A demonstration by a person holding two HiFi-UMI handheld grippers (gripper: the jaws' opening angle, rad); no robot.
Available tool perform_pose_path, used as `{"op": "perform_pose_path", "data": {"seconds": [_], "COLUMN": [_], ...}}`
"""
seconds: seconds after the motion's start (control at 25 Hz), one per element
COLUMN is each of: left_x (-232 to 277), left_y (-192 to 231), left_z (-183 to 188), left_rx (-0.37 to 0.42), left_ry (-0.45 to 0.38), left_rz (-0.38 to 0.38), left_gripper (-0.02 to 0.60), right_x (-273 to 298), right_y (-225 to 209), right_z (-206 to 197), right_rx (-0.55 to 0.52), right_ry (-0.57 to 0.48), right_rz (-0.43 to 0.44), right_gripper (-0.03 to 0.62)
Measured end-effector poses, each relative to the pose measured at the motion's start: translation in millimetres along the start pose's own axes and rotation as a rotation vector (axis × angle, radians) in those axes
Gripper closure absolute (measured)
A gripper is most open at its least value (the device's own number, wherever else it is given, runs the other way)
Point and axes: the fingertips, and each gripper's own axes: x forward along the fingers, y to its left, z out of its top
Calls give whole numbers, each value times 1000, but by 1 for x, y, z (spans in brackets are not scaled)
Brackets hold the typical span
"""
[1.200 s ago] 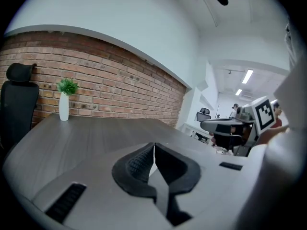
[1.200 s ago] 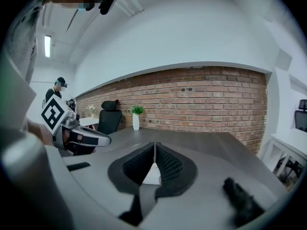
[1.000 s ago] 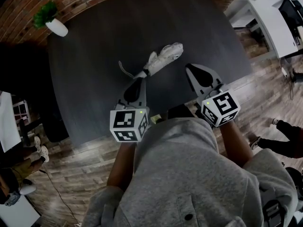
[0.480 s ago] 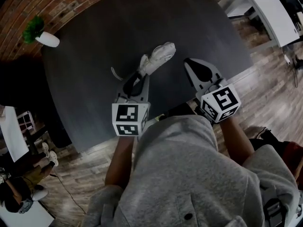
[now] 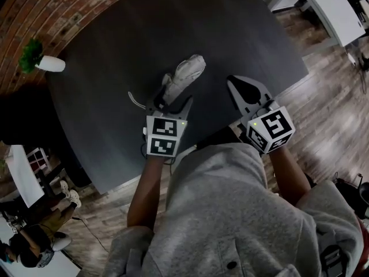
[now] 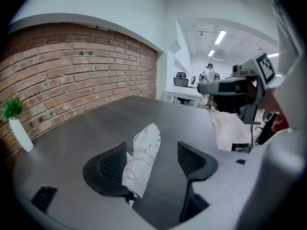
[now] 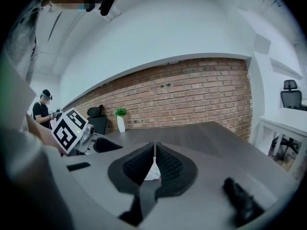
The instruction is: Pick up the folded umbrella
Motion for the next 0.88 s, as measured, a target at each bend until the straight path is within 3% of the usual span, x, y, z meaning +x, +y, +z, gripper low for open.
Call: {"op": "perform_pose_path", "data": {"seconds": [0.48, 0.88], "left_x": [71, 107], "left_y": [16, 20], "left_z": [-17, -54], "left_rx": [76, 103], "left_ry": [176, 370], "left_rz": [-30, -110], "left_gripper": [210, 196], "right_x": [-2, 11], "right_y": [-44, -62], "right_z": [-17, -21], "right_rx": [72, 105], "right_ry": [20, 28], "right_rz": [-38, -26], "right_gripper": [565, 565]}}
